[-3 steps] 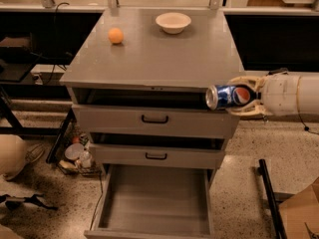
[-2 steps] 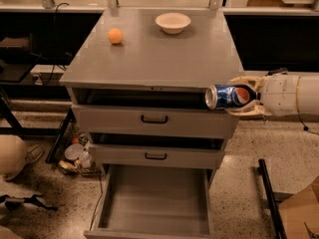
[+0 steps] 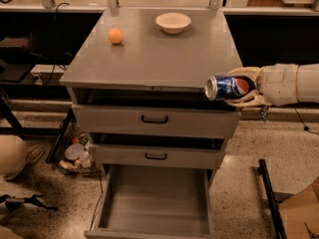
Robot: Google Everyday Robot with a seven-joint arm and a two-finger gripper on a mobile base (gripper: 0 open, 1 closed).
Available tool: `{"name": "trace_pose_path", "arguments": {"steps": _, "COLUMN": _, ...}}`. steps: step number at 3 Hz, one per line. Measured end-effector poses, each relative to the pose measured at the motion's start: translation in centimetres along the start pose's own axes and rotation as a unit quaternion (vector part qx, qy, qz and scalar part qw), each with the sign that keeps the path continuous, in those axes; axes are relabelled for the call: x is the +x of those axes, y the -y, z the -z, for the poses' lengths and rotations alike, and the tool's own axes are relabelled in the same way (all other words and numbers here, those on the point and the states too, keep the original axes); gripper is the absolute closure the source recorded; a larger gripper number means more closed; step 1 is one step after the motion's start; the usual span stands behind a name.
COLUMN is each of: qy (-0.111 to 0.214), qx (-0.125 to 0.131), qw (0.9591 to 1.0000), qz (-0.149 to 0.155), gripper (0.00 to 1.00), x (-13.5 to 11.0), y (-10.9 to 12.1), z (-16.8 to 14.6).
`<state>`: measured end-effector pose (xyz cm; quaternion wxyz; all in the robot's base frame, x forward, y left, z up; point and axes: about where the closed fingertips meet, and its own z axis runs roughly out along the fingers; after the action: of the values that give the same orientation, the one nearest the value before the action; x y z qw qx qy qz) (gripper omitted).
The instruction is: Pick pepsi can from bottom drawer and place on counter
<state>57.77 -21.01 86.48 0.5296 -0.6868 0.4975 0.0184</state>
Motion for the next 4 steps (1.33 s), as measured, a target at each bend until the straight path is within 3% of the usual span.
{"name": "trace_pose_path", "arguments": {"steps": 1, "qy": 0.018, "qx": -0.064, "qw": 0.9972, "qz": -0.033, "gripper": 1.00, "x": 1.5, "y": 3.1, "z": -1.9}}
{"name": "trace_pose_path", "arguments": {"steps": 2, "qy": 0.001, "qx": -0.130, "qw": 0.9895, "qz": -0.062, "gripper": 1.00, "x": 3.0, "y": 4.6, "z": -3.5}}
{"name": "trace_pose_path", "arguments": {"steps": 3, "qy": -0.039, "qx": -0.162, "qw": 0.9828, "qz": -0.079, "gripper": 1.00, "x": 4.4, "y": 6.7, "z": -4.1}}
{"name": "trace_pose_path", "arguments": {"steps": 4, "qy": -0.064, "qx": -0.167, "qw": 0.9805, "qz": -0.082, "gripper": 1.00, "x": 5.0, "y": 8.7, "z": -4.2}}
